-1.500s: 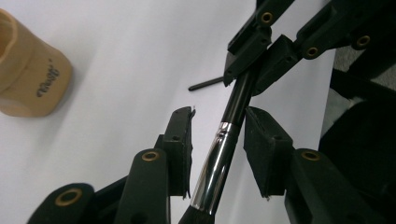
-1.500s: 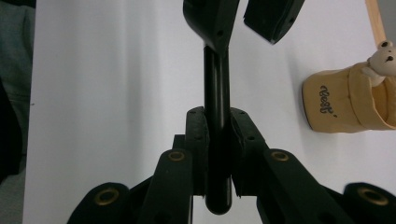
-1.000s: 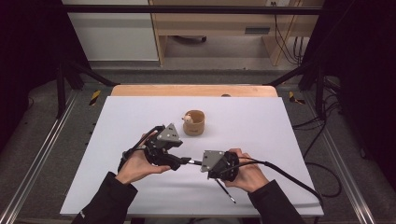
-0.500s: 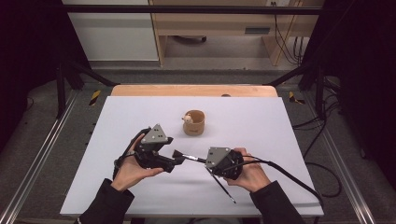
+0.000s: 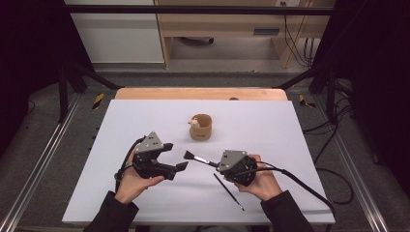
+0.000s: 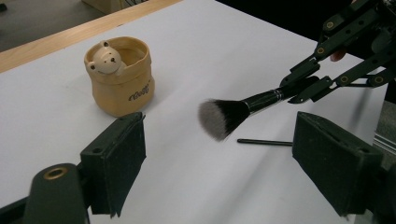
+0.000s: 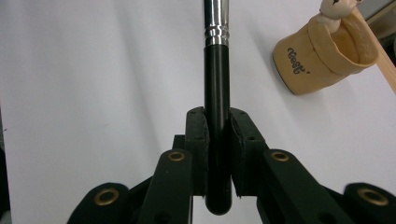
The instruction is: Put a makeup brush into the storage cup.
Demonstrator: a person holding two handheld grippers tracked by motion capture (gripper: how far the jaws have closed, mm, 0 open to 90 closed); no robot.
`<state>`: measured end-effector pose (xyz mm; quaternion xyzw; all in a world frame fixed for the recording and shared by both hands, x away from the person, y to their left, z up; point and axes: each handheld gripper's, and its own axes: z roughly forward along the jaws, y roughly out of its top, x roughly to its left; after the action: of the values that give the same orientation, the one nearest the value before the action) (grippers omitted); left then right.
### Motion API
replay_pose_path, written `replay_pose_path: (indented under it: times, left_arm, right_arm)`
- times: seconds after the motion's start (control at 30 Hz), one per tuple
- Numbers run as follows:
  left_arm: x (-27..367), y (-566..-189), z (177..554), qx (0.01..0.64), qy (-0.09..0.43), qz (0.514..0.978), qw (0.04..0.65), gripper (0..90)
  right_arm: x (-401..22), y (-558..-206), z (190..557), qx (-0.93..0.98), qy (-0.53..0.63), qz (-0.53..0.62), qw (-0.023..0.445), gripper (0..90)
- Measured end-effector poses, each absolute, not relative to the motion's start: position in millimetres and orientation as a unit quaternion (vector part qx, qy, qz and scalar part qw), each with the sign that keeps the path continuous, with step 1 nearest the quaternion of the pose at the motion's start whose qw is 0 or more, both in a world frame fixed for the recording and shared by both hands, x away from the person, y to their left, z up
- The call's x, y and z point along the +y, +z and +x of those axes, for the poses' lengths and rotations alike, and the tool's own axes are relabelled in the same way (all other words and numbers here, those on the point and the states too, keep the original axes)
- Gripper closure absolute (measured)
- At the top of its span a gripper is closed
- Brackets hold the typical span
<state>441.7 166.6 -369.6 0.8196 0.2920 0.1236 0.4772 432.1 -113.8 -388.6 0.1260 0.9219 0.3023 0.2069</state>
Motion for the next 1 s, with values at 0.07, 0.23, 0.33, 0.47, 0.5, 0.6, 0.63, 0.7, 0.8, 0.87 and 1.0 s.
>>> replay_pose_path:
  times: [0.07, 0.23, 0.33, 0.47, 0.5, 0.6, 0.63, 0.7, 0.8, 0.87, 1.0]
  left_arm:
    - [168, -372, 441, 0.294, 0.124, 0.818, 0.479, 16.2]
    - [169, -380, 441, 0.301, 0.117, 0.814, 0.482, 15.5]
    - [170, -384, 440, 0.306, 0.113, 0.811, 0.486, 15.2]
    - [171, -389, 438, 0.312, 0.111, 0.805, 0.492, 15.0]
    - [171, -391, 438, 0.314, 0.109, 0.805, 0.492, 14.9]
    - [170, -393, 437, 0.316, 0.110, 0.803, 0.493, 14.3]
    - [170, -394, 436, 0.317, 0.109, 0.802, 0.494, 14.3]
    - [169, -394, 434, 0.318, 0.109, 0.800, 0.497, 14.3]
    - [168, -396, 432, 0.321, 0.110, 0.794, 0.504, 14.4]
    - [167, -397, 431, 0.322, 0.108, 0.791, 0.509, 14.4]
    - [163, -400, 429, 0.321, 0.103, 0.789, 0.514, 14.4]
  right_arm:
    - [-115, -390, 432, 0.921, 0.306, 0.132, 0.203, 79.4]
    - [-118, -393, 432, 0.915, 0.317, 0.144, 0.202, 79.4]
    - [-119, -395, 431, 0.913, 0.323, 0.146, 0.202, 79.4]
    - [-119, -398, 429, 0.909, 0.330, 0.156, 0.202, 79.4]
    - [-120, -399, 429, 0.908, 0.333, 0.156, 0.201, 79.4]
    - [-120, -400, 428, 0.904, 0.341, 0.162, 0.201, 79.4]
    - [-120, -401, 428, 0.903, 0.343, 0.163, 0.202, 79.4]
    - [-121, -401, 428, 0.901, 0.348, 0.166, 0.201, 79.4]
    - [-124, -403, 428, 0.896, 0.356, 0.175, 0.199, 79.4]
    - [-125, -404, 428, 0.894, 0.360, 0.178, 0.199, 79.4]
    - [-126, -405, 425, 0.891, 0.367, 0.181, 0.196, 79.4]
